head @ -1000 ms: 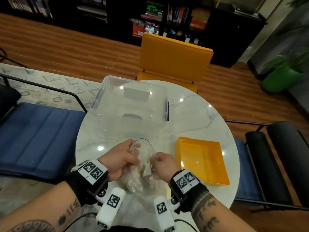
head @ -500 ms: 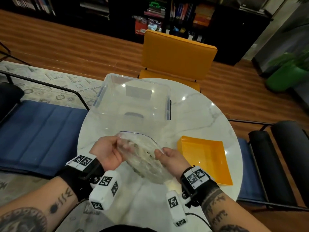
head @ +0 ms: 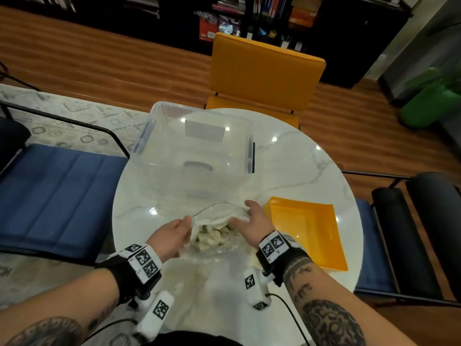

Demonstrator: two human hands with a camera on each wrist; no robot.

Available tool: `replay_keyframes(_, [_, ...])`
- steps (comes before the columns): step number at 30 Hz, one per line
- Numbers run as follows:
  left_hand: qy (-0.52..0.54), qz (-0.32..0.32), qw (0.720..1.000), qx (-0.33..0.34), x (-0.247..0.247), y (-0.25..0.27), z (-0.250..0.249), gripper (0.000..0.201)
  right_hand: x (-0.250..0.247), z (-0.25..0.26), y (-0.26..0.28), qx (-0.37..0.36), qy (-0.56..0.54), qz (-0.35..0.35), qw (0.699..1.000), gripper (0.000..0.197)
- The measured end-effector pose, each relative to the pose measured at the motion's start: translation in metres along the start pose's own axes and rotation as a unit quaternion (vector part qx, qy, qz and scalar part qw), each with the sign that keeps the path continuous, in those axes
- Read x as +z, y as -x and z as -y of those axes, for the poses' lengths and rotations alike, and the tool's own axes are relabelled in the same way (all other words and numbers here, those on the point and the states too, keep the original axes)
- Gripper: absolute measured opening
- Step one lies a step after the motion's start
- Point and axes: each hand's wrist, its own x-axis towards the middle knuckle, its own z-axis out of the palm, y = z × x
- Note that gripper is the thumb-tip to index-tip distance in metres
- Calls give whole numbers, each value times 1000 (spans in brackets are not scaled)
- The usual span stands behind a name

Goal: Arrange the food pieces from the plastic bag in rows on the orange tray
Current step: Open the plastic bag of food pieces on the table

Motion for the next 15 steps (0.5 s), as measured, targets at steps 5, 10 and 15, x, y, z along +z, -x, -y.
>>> replay_keyframes(5, [-110,-117,960,229,0,-3,-8,13,0,-13,11,-147,115,-129,974,25])
replay_keyframes(10, [-461,-27,786,411,16,3,-30,15,10,-4,29,-184,307,4,934,25])
replay_keyframes(15, [-595,-35,758,265,15,-5,-32,67,10,-15,36,-122,457,38,880,70])
